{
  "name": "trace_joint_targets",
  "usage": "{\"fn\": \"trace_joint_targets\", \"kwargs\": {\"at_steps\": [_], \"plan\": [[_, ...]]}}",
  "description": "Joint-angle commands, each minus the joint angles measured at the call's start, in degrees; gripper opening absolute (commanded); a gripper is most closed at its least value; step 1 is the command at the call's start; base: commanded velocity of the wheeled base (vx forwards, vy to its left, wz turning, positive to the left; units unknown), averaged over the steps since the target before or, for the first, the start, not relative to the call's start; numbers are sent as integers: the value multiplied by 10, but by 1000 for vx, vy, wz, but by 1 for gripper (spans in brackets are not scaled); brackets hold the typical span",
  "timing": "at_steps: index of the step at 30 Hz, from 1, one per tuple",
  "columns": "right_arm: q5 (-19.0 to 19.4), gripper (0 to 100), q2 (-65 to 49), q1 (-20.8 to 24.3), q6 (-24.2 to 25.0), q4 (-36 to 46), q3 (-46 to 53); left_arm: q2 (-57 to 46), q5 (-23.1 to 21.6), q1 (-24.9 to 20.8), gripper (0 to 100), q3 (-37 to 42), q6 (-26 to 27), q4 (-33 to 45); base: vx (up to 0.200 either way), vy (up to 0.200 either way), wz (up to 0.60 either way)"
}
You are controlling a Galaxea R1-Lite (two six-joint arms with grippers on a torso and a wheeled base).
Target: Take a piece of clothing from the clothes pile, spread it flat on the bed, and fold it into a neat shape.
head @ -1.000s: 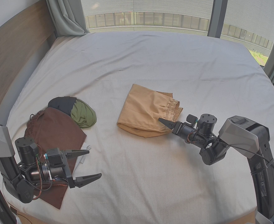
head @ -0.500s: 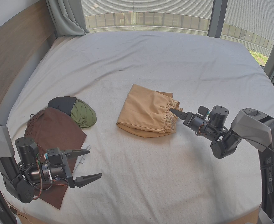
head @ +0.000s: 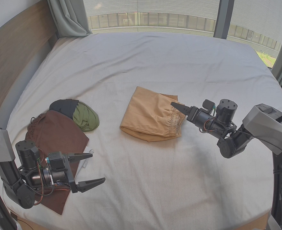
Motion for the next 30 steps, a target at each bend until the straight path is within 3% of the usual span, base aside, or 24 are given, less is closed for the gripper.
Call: {"fn": "trace_joint_targets", "kwargs": {"at_steps": [1, 30], "plan": [[0, 100, 2, 17, 0, 3, -11, 0, 0, 0, 100, 0, 0, 0, 0, 0, 0], [-14, 100, 108, 21, -46, 7, -38, 6, 0, 2, 100, 0, 1, 1, 0, 0, 0]]}}
